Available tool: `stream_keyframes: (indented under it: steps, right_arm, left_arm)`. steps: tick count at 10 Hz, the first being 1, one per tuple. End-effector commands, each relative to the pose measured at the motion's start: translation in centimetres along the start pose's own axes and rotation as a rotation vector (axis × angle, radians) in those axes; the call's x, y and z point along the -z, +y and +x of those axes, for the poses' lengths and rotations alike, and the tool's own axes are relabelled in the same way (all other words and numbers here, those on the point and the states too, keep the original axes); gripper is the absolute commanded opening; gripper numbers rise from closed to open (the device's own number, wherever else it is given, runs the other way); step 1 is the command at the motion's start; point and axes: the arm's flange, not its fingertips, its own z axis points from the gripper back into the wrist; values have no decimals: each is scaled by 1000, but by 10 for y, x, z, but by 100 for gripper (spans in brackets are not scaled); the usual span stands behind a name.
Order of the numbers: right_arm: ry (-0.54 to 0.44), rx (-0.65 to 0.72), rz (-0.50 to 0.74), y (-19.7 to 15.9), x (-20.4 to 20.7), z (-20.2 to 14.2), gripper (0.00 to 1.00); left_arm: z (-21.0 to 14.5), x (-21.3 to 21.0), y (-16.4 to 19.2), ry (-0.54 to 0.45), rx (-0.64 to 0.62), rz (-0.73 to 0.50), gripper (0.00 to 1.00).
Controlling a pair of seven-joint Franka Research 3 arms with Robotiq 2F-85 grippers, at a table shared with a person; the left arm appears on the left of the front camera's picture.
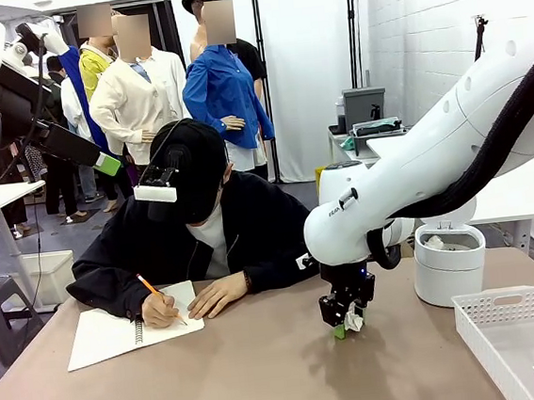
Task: Sort the paper based on its condition.
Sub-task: If a person hands you a paper, place it in the Organizing basket , and if it's crumpled, put it in the Trash can.
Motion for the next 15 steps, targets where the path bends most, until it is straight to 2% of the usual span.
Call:
stream_keyframes:
  steps: [1,3,6,12,14,15]
  right_arm:
    - [3,-22,39,-2,-6,-4,42]
    - [10,10,21,-4,-37,-13,42]
    - [102,45,-30,-16,-80,-22,42]
    - [-25,127,-13,-63,-195,-40,42]
    - [-72,231,-64,-79,-220,-46,42]
    - [-90,336,-100,-83,-228,-50,42]
  left_arm:
    - [-1,0,2,-6,-3,-3,100]
    - [-1,0,2,-6,-3,-3,100]
    - [-1,0,2,-6,-3,-3,100]
    - [-1,0,2,-6,-3,-3,100]
    - [-1,0,2,-6,-3,-3,100]
    - [-1,0,2,-6,-3,-3,100]
